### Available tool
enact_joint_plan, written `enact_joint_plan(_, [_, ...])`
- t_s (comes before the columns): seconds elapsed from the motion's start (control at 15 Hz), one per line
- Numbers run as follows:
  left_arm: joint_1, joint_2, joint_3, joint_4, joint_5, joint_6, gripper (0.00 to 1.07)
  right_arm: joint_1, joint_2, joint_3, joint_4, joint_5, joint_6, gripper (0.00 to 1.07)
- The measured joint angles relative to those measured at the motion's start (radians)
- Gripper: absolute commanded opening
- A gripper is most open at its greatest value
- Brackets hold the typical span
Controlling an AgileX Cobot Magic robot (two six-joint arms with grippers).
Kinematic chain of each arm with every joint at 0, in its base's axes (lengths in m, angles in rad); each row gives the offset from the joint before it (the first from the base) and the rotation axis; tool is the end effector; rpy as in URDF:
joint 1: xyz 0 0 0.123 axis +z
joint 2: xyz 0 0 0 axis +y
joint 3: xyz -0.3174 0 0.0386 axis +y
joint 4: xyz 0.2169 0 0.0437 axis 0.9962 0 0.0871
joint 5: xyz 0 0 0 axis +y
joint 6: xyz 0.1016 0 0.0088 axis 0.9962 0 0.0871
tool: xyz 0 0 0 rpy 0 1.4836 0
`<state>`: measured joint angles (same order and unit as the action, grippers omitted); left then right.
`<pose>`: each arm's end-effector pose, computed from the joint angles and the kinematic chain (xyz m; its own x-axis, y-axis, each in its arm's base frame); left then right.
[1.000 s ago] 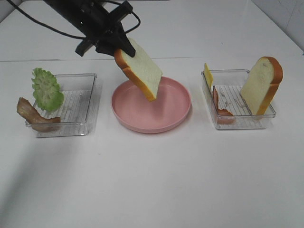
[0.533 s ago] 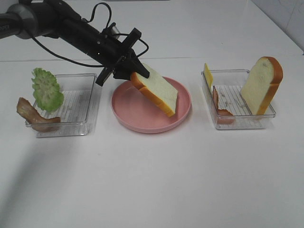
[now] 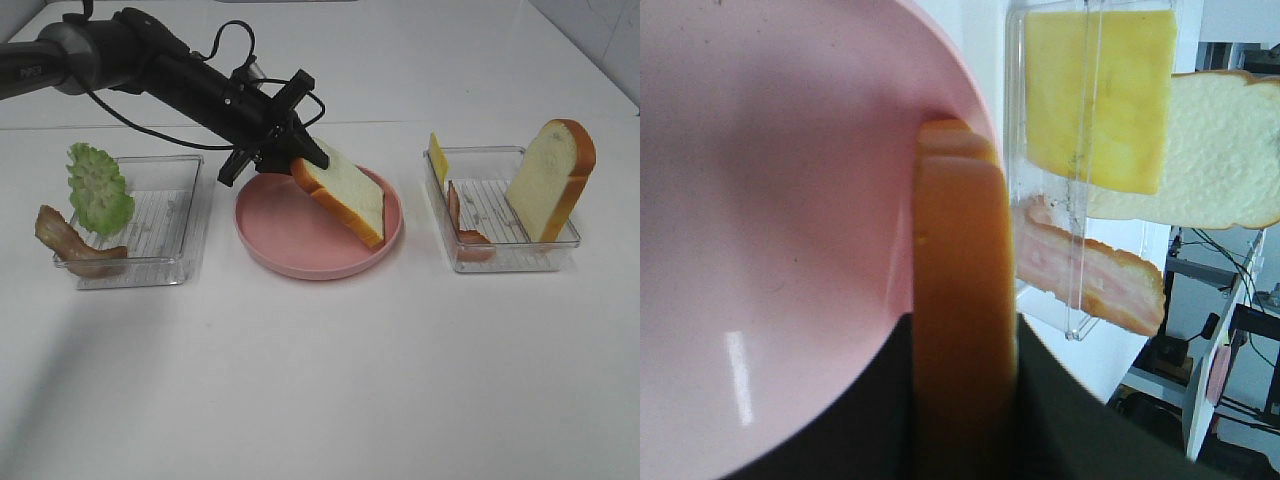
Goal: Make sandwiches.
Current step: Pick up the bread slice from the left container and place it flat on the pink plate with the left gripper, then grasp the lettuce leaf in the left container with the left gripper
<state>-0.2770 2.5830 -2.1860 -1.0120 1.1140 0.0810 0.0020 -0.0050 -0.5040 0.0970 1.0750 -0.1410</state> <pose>0.4929 -0.2208 0.1550 -0.9981 -0.0591 -0.0146 -0.0230 0.5874 -0.8090 -0.0593 0.0086 0.2572 -0.4496 -0.0952 -0.8882 -0.1207 0.9917 -0.0451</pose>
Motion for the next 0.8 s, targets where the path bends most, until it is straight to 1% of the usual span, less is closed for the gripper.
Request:
enact_joint_plan(0.07, [-0.003,0.000,0.000,0.024,0.000,-0.001,0.54,0.000,0.000,0.000,0.000,0.000,0.000,0.76])
enact_joint_plan(0.13, [-0.003,0.000,0.000,0.041,-0.001,-0.002,0.58,0.000,0.000,0.000,0.000,0.000,0.000,0.76])
enact_joint_plan(0.27, [-0.003,-0.015,0.000,0.114,0.000,-0.010,0.60,0.000,0.000,0.000,0.000,0.000,0.000,0.76])
enact_joint_plan(0.33, [-0.003,-0.015,0.000,0.114,0.000,-0.010,0.60,0.000,0.000,0.000,0.000,0.000,0.000,0.76])
enact_joint_plan(0.4, [-0.003,-0.026,-0.008,0.166,0.003,-0.026,0.62,0.000,0.000,0.000,0.000,0.000,0.000,0.76])
enact_joint_plan(0.47, [-0.006,-0.038,-0.024,0.236,0.006,-0.050,0.65,0.000,0.000,0.000,0.000,0.000,0.000,0.76])
enact_joint_plan(0.53, [-0.020,-0.053,-0.071,0.378,0.035,-0.125,0.74,0.000,0.000,0.000,0.000,0.000,0.000,0.76])
enact_joint_plan(0.6, [-0.031,-0.053,-0.099,0.461,0.067,-0.161,0.78,0.000,0.000,0.000,0.000,0.000,0.000,0.76])
enact_joint_plan(0.67, [-0.048,-0.053,-0.132,0.544,0.090,-0.199,0.79,0.000,0.000,0.000,0.000,0.000,0.000,0.76])
enact_joint_plan(0.73, [-0.063,-0.053,-0.171,0.617,0.094,-0.226,0.79,0.000,0.000,0.000,0.000,0.000,0.000,0.76])
enact_joint_plan(0.8, [-0.063,-0.053,-0.171,0.617,0.094,-0.226,0.79,0.000,0.000,0.000,0.000,0.000,0.000,0.76])
